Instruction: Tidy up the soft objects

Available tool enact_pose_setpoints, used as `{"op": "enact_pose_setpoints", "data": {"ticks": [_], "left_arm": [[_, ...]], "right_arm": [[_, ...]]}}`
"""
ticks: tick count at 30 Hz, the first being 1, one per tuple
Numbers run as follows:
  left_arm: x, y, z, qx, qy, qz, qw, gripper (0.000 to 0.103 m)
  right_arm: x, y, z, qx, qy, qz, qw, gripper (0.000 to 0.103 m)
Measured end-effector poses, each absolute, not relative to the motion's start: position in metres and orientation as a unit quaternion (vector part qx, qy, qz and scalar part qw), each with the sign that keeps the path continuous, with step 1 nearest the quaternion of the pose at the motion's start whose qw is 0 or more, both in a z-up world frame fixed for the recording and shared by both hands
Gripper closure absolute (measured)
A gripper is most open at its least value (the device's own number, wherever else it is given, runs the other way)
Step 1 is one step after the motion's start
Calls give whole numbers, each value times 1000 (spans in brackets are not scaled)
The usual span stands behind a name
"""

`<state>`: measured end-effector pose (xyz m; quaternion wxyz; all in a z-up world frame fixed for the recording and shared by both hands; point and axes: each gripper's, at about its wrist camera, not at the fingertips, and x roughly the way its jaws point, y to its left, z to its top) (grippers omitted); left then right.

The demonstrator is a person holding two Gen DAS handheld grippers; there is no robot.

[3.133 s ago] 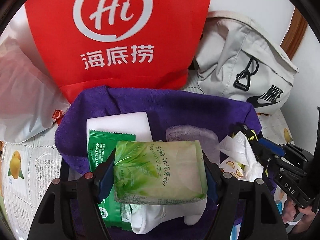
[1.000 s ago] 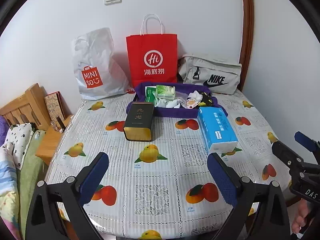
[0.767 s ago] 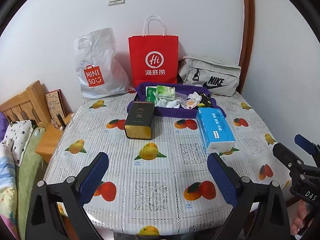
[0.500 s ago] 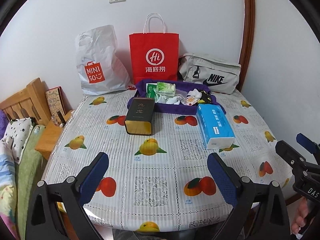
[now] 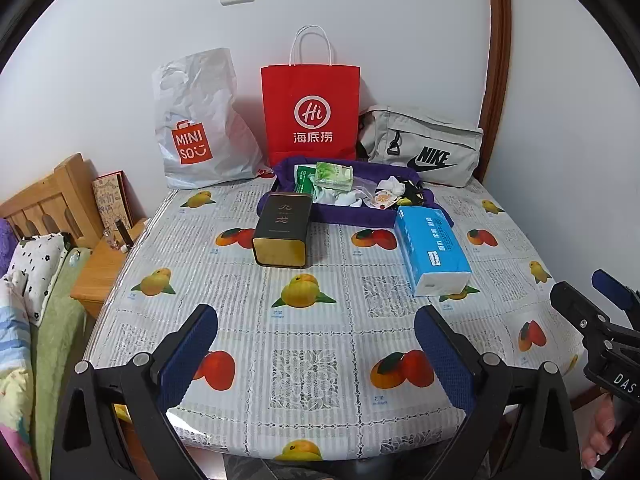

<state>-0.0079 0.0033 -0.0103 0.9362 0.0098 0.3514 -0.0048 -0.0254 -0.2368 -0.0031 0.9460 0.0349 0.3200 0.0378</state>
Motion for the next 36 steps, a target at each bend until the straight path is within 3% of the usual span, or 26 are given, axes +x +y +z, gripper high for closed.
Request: {"op": "enact_pose_setpoints", "data": {"ticks": [36], "left_arm": [[-9,8,-8,7,352,-3,936,3]], "right_arm": [[-30,-237,-3,30,320,40,946,3]]}}
